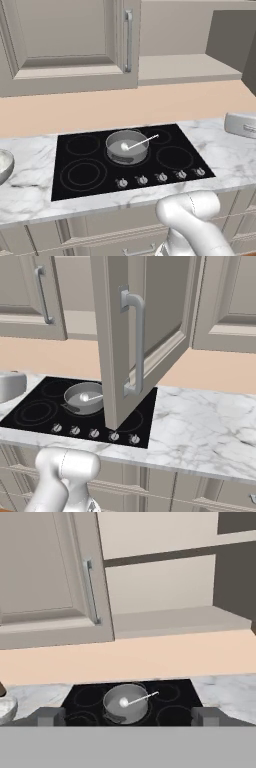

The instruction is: Open the cabinet and move the ladle to the pot. Then close the cabinet.

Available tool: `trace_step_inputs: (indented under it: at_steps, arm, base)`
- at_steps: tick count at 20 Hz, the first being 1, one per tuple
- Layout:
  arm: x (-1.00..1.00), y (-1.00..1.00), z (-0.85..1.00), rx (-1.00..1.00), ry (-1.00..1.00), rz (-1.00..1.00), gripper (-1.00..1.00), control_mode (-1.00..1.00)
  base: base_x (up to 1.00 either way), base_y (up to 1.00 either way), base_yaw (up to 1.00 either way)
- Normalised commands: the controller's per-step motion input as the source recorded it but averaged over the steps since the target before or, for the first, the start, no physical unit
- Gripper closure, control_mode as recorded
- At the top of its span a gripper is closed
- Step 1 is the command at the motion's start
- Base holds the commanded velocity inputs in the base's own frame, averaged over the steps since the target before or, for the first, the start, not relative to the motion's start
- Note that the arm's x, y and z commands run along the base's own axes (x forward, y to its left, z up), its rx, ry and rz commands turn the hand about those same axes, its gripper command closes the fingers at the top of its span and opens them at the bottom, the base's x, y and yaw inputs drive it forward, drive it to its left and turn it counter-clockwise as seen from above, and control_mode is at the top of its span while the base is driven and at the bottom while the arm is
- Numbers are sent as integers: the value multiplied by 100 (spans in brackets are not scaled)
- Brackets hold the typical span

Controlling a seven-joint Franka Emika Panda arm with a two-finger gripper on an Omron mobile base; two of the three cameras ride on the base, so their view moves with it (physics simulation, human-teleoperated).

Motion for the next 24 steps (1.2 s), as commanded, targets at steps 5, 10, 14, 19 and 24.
trace_step_inputs:
  at_steps: [5,10,14,19,24]
  arm:
    - [0,-5,-52,0,-14,0,-100,-100]
    - [-1,-27,-5,0,-5,0,-100,-100]
    - [-16,-35,0,0,0,0,-100,-100]
    - [-81,-23,0,0,0,0,-100,-100]
    - [-86,-27,0,0,-3,0,-100,-100]
  base:
    - [0,0,0]
    - [0,0,0]
    - [0,0,0]
    - [0,0,0]
    - [0,0,0]
